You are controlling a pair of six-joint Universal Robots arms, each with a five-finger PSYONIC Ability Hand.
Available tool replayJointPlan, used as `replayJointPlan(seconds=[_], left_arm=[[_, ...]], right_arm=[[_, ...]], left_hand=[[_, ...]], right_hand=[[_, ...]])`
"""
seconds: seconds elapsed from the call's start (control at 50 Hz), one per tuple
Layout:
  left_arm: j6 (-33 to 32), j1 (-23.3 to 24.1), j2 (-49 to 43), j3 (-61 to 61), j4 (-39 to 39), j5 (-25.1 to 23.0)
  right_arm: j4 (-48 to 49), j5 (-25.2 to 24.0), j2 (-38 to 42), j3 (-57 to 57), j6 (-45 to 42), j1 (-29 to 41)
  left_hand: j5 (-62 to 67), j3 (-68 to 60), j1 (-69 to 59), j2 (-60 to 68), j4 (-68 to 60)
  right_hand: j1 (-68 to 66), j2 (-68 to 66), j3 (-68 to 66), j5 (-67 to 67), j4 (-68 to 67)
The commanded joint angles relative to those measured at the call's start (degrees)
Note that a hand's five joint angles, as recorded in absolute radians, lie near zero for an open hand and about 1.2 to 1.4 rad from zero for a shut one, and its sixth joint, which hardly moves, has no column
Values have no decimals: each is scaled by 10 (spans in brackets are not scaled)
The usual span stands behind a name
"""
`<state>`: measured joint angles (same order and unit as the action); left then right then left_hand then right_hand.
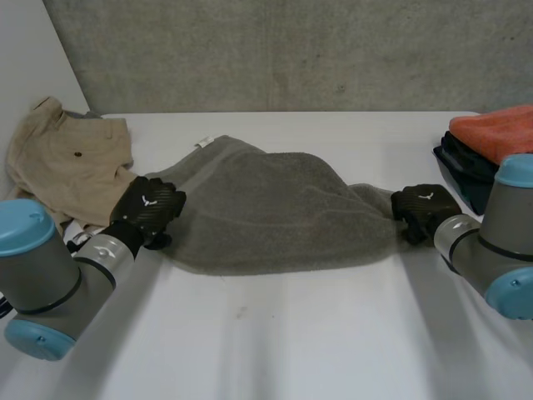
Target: Fold the laundry.
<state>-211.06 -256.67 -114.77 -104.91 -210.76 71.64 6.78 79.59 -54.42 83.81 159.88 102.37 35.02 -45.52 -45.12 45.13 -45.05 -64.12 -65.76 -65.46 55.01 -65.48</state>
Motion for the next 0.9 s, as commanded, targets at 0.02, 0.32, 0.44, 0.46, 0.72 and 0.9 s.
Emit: replayJointPlan(seconds=[0.02,0.32,0.44,0.46,0.72,0.9], left_arm=[[-59,-33,8,24,39,-13],[-78,-123,-33,109,158,-104],[-97,-132,-69,139,178,-121],[-102,-131,-77,146,180,-128],[-117,-99,-134,196,175,-127],[-174,-85,-152,225,158,-106]], right_arm=[[-5,-1,6,-1,18,27],[-4,-1,8,-2,16,23],[-4,0,8,-3,16,24],[-4,-1,8,-3,16,24],[-5,0,7,-2,15,23],[-5,5,3,4,16,24]], left_hand=[[10,-5,-9,9,-10],[-44,49,45,-45,44],[-60,65,61,-62,61],[-75,80,76,-77,76],[-42,47,43,-43,42],[350,-345,-349,349,-349]], right_hand=[[-159,-142,-145,150,-145],[-159,-142,-145,150,-145],[-159,-142,-145,150,-145],[-159,-142,-145,150,-145],[-159,-142,-145,150,-145],[-159,-142,-145,150,-145]])
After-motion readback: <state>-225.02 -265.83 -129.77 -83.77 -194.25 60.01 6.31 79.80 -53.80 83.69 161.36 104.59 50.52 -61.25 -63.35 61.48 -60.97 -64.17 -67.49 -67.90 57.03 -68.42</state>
